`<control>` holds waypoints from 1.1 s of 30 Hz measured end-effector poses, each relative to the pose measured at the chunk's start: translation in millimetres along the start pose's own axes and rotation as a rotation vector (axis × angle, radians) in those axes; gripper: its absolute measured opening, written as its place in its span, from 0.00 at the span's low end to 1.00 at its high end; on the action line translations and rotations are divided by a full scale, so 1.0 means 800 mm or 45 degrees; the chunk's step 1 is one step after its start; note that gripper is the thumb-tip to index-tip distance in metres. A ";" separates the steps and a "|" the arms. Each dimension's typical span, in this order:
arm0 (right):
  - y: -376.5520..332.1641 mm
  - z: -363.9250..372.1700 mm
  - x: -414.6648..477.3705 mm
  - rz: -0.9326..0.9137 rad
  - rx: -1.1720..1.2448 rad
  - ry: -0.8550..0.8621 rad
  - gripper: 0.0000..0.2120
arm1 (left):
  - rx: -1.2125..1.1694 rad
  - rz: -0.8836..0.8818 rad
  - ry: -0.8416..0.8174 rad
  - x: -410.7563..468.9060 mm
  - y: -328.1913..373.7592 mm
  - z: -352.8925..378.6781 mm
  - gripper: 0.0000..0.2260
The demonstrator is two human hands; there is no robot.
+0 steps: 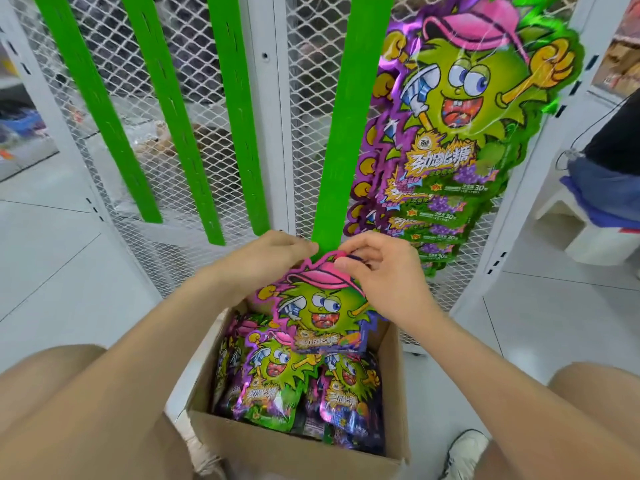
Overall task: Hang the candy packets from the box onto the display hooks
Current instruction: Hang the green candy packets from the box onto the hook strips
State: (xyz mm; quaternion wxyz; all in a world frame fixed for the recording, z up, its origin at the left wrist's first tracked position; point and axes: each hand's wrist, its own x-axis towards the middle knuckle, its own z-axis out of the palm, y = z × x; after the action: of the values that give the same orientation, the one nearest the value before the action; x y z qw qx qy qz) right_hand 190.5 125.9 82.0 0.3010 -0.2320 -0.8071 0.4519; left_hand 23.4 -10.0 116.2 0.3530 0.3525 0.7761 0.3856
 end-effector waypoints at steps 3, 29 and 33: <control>-0.004 0.000 -0.001 -0.006 0.005 -0.004 0.06 | -0.011 -0.002 -0.049 -0.005 0.010 -0.003 0.15; -0.015 -0.001 -0.008 0.030 -0.268 0.093 0.07 | 0.194 0.089 -0.178 -0.001 -0.004 0.003 0.11; -0.011 -0.002 -0.009 0.029 -0.301 0.027 0.06 | 0.131 0.031 -0.159 0.001 -0.006 0.010 0.11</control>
State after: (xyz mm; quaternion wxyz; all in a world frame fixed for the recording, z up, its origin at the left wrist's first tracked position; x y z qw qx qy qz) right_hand 195.8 118.1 88.6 0.2749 -0.2799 -0.8487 0.3546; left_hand 28.3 -9.1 108.3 0.3774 0.4027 0.7671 0.3269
